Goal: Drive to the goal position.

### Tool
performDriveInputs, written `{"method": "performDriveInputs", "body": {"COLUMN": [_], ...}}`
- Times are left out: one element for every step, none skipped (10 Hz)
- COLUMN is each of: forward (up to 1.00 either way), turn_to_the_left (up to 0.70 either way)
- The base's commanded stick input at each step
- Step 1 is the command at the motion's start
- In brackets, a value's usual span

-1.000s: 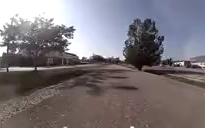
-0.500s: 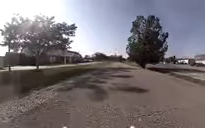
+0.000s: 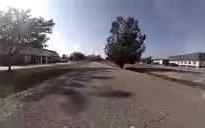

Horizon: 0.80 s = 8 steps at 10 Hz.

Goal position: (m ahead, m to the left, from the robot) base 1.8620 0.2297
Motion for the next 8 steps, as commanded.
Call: {"method": "performDriveInputs", "body": {"forward": [0.7,0.7,0.7,0.7,0.7,0.7,0.7,0.7], "turn_to_the_left": [0.0,0.0,0.0,0.0,0.0,0.0,0.01,0.1]}}
